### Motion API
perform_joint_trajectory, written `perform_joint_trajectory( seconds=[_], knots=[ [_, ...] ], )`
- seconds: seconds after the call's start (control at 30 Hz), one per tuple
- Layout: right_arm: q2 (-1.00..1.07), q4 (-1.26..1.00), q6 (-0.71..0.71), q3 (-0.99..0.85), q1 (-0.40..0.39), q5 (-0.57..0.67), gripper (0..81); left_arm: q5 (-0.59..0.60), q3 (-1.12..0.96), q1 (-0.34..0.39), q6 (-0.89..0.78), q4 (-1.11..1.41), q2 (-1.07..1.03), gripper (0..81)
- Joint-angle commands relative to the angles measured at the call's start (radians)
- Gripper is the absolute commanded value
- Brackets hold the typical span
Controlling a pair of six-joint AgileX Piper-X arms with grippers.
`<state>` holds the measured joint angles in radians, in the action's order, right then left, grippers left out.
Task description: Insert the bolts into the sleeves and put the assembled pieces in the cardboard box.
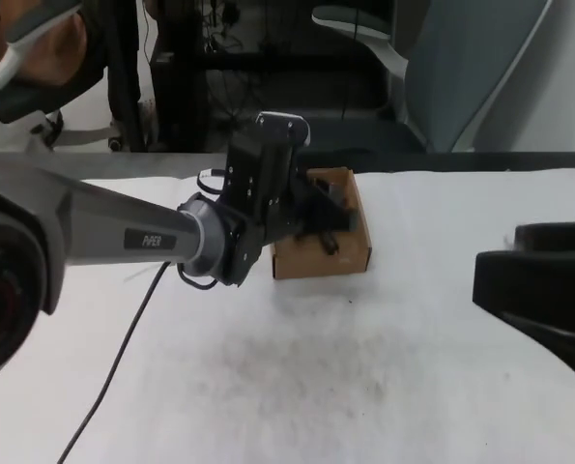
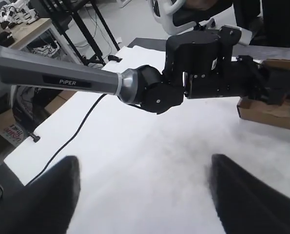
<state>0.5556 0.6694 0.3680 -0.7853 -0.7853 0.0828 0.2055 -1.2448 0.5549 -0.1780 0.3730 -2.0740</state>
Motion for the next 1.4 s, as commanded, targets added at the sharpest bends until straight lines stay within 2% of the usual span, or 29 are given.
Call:
perform_joint_trajectory(
  seconds=[0.0, 0.03, 0.2, 0.23, 0.3, 0.33, 0.37, 0.4, 0.43, 0.47, 0.57, 0.67, 0.83, 0.93, 1.07, 1.23, 1.37],
  knots=[
    [-0.006, -0.001, 0.008, -0.005, -0.001, 0.015, 70.0, -0.001, -0.042, 0.0, -0.002, 0.06, 0.026, 58.2],
    [-0.006, -0.001, 0.005, -0.005, -0.001, 0.015, 70.0, -0.001, -0.046, 0.0, -0.002, 0.073, 0.033, 70.0],
    [-0.006, 0.018, -0.032, -0.003, -0.001, -0.018, 70.0, -0.025, -0.046, 0.0, -0.002, 0.068, 0.096, 70.0],
    [-0.006, 0.028, -0.066, -0.003, -0.001, -0.042, 65.4, -0.025, -0.046, 0.0, -0.002, 0.06, 0.114, 70.0],
    [-0.006, 0.043, -0.161, -0.003, -0.001, -0.11, 44.7, -0.025, -0.043, -0.002, -0.019, 0.031, 0.162, 70.0],
    [-0.006, 0.043, -0.234, -0.003, -0.001, -0.163, 29.5, -0.025, -0.042, -0.004, -0.041, 0.002, 0.196, 61.3],
    [-0.003, 0.035, -0.322, -0.003, -0.001, -0.238, 8.5, -0.012, -0.042, -0.007, -0.062, -0.039, 0.234, 44.4],
    [-0.001, 0.024, -0.406, -0.003, -0.001, -0.292, 0.0, 0.006, -0.042, -0.012, -0.074, -0.077, 0.27, 29.3],
    [0.004, -0.002, -0.472, -0.003, -0.001, -0.358, 0.4, 0.01, -0.042, -0.018, -0.075, -0.132, 0.319, 8.7],
    [0.005, -0.037, -0.517, -0.003, 0.002, -0.412, 0.4, 0.01, -0.042, -0.025, -0.048, -0.187, 0.372, 0.7],
    [0.005, -0.156, -0.564, -0.003, 0.042, -0.458, 0.6, -0.003, -0.025, -0.057, 0.116, -0.302, 0.537, 1.8],
    [0.005, -0.24, -0.59, -0.003, 0.153, -0.419, 0.6, -0.001, 0.013, -0.119, 0.195, -0.344, 0.721, 1.8],
    [0.01, -0.311, -0.593, -0.003, 0.41, -0.179, 0.6, 0.063, 0.114, -0.302, 0.232, -0.373, 1.031, 1.8],
    [0.024, -0.332, -0.569, -0.003, 0.573, -0.098, 0.6, 0.101, 0.195, -0.416, 0.256, -0.423, 1.204, 1.8],
    [0.011, -0.291, -0.471, -0.003, 0.723, 0.102, 0.6, 0.118, 0.322, -0.506, 0.256, -0.514, 1.377, 1.8],
    [-0.113, -0.085, -0.542, -0.003, 0.815, 0.102, 0.6, 0.118, 0.514, -0.548, 0.244, -0.587, 1.574, 1.8],
    [-0.277, 0.064, -0.531, 0.059, 0.837, 0.11, 0.6, 0.118, 0.658, -0.548, 0.159, -0.588, 1.707, 1.8]
  ],
)
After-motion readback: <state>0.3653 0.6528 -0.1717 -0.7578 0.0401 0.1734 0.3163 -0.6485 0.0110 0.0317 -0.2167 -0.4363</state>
